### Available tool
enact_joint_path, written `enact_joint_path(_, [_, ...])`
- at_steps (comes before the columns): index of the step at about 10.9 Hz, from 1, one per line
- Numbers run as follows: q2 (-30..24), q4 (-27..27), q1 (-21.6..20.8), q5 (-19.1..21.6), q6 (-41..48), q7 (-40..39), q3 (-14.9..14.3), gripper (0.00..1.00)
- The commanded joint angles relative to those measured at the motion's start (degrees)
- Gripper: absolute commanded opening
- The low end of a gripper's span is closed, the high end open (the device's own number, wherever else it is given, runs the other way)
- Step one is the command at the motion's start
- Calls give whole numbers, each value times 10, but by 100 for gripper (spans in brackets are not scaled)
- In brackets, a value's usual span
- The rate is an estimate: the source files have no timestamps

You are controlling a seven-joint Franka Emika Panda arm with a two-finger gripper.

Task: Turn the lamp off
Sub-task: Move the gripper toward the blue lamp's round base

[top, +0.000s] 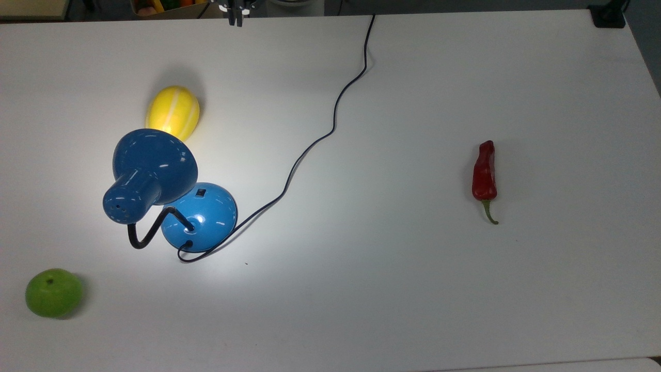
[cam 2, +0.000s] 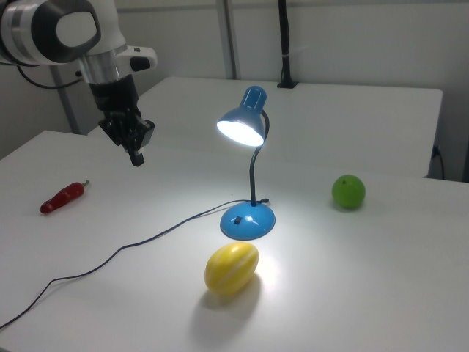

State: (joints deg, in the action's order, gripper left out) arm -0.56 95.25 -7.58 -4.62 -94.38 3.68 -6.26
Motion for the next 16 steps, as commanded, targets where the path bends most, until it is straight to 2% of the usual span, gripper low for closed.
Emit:
enact_joint_path(1, [6, -11, 1, 12, 10, -14, -2, 0])
enact_joint_path(5, [6, -11, 8, 12, 12, -18, -2, 0])
enact_joint_path(12, [27, -9, 98, 5, -19, -62, -2, 0])
enact_joint_path(14, [39, -8, 108, 3, -27, -65, -2, 0])
enact_joint_path(16, [43, 17, 119, 4, -70, -62, -2, 0])
